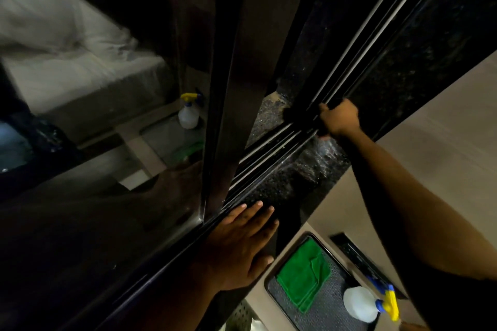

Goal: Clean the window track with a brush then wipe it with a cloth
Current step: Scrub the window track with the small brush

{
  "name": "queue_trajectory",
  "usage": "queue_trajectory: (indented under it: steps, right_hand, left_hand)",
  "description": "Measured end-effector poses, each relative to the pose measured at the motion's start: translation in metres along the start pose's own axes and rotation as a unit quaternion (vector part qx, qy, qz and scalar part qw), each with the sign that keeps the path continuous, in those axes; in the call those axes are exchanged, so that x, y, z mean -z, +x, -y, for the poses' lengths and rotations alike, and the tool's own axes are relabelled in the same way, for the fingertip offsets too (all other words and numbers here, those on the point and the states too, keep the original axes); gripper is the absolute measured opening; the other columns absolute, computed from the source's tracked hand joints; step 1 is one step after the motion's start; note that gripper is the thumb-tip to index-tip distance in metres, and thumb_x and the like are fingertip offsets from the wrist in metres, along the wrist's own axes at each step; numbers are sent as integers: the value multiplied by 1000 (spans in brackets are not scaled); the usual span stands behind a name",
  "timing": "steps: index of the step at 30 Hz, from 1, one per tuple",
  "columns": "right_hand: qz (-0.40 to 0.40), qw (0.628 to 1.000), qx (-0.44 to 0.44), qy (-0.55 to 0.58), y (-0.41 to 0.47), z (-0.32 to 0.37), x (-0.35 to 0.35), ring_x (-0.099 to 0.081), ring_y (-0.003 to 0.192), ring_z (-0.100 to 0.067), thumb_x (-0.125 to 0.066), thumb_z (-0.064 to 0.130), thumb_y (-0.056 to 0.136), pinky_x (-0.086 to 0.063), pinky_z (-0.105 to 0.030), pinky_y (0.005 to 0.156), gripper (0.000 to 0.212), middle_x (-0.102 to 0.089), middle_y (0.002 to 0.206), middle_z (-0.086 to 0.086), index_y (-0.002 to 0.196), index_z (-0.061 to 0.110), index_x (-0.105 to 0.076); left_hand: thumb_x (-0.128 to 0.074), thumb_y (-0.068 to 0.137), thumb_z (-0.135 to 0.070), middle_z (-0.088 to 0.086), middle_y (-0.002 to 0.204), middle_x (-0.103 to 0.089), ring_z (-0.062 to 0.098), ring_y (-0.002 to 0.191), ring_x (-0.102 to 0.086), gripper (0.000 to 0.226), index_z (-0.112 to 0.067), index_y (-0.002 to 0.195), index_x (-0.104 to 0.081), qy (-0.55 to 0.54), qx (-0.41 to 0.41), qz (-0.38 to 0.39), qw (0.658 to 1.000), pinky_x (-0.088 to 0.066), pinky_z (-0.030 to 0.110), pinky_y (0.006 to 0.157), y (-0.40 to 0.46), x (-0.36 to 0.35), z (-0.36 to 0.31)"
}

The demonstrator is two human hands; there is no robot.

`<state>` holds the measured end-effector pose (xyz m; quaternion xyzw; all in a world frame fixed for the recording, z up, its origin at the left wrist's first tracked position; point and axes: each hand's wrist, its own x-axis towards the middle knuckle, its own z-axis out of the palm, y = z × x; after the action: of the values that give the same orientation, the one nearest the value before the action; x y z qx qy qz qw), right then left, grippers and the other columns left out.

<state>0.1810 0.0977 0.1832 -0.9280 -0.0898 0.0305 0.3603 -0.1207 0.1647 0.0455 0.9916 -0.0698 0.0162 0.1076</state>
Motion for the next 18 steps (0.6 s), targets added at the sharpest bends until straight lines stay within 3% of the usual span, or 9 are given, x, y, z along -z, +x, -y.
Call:
queue_trajectory:
  steps: [2,3,4,6,9,11,13,16,18]
  right_hand:
    - [107,994,-12,26,1,3,1,-68,53,-12,-59,14,89,-57,-35,60,21,-67,83,-25,98,-5,-61]
    - [100,992,-21,80,4,9,6,-67,50,-8,-60,11,88,-58,-35,60,19,-66,86,-27,96,-5,-60]
    - [49,992,-37,112,5,11,11,-71,59,-14,-60,16,88,-60,-37,64,20,-66,91,-27,92,-3,-59]
    - [-44,995,-62,61,5,6,10,-71,85,-34,-55,32,88,-58,-38,75,33,-68,99,-24,91,-1,-60]
    - [55,998,-27,4,-15,6,-4,-68,67,-33,-51,29,90,-52,-22,52,29,-68,75,-17,73,7,-60]
    - [41,997,-35,46,-16,13,-4,-68,65,-35,-53,26,88,-58,-35,56,28,-68,73,-18,66,9,-58]
    - [-21,999,-24,36,-11,8,-1,-69,71,-33,-56,28,88,-58,-40,64,30,-69,79,-20,76,2,-65]
    - [148,989,-13,16,-33,9,-12,-66,46,-24,-53,26,88,-51,-27,41,31,-68,59,-16,73,2,-65]
    - [184,978,-20,100,-42,16,-19,-62,37,-23,-52,29,86,-48,-24,37,32,-65,47,-12,68,5,-61]
  left_hand:
    - [-31,96,-55,1,163,-17,23,150,-10,64,-23,151,-28,7,6,-3,1000,-7,41,118,1,-1,1]
    - [-30,96,-56,1,163,-17,23,151,-10,64,-23,151,-28,6,7,-1,1000,-7,42,119,1,-1,1]
    - [-29,96,-56,1,163,-16,23,151,-9,64,-24,151,-27,4,4,2,1000,-8,43,120,2,-2,0]
    - [-28,97,-57,1,163,-15,23,151,-7,64,-24,152,-25,1,3,-1,1000,-9,44,120,2,-5,1]
    - [-29,97,-56,2,163,-15,23,151,-9,64,-23,151,-27,5,5,11,1000,-10,42,116,1,-3,0]
    - [-28,97,-56,2,163,-13,23,151,-7,64,-24,152,-25,3,2,3,1000,-10,44,119,2,-3,0]
    - [-28,96,-56,2,163,-14,23,151,-9,64,-23,152,-26,4,1,-3,1000,-13,45,122,2,-4,0]
    - [-32,95,-56,3,162,-21,24,149,-16,64,-23,150,-31,0,2,1,1000,-20,48,119,2,0,0]
    - [-32,95,-56,2,162,-20,24,150,-16,64,-23,150,-30,-2,-1,0,1000,-21,47,119,1,1,0]
